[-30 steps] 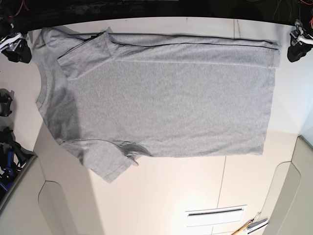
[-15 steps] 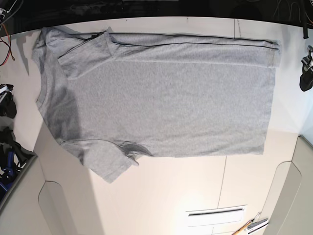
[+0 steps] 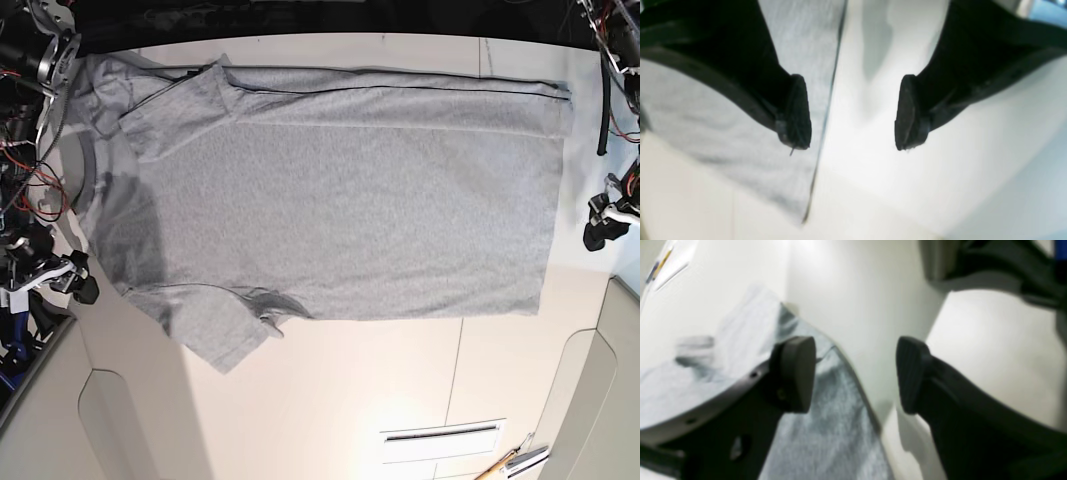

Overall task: Fold the T-shirt properly
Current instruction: 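Move both grippers to the hem-side edge corners of the shirt, then grasp the hem-side edge with both grippers and fold it over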

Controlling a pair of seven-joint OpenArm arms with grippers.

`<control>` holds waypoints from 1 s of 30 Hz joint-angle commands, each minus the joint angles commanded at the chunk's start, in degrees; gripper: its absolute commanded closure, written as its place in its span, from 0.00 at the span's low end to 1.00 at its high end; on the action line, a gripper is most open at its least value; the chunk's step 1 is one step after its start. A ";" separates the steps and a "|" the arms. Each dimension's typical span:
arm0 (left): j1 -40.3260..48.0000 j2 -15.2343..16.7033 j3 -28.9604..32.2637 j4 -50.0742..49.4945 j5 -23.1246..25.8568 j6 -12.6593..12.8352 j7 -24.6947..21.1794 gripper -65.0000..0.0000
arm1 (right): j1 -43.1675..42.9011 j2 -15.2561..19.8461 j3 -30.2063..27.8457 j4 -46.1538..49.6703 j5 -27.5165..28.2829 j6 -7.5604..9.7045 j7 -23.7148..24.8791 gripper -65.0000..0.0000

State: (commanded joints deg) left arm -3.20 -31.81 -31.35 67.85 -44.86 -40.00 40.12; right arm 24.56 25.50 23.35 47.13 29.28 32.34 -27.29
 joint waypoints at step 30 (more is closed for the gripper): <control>-15.32 8.68 9.60 -19.85 6.19 0.76 -5.22 0.35 | 0.35 -9.31 -2.38 -5.46 -1.88 1.11 0.98 0.42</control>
State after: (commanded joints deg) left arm -18.52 -23.14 -21.76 48.01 -38.68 -39.24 34.89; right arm 24.91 16.19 20.97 41.67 27.40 33.45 -26.30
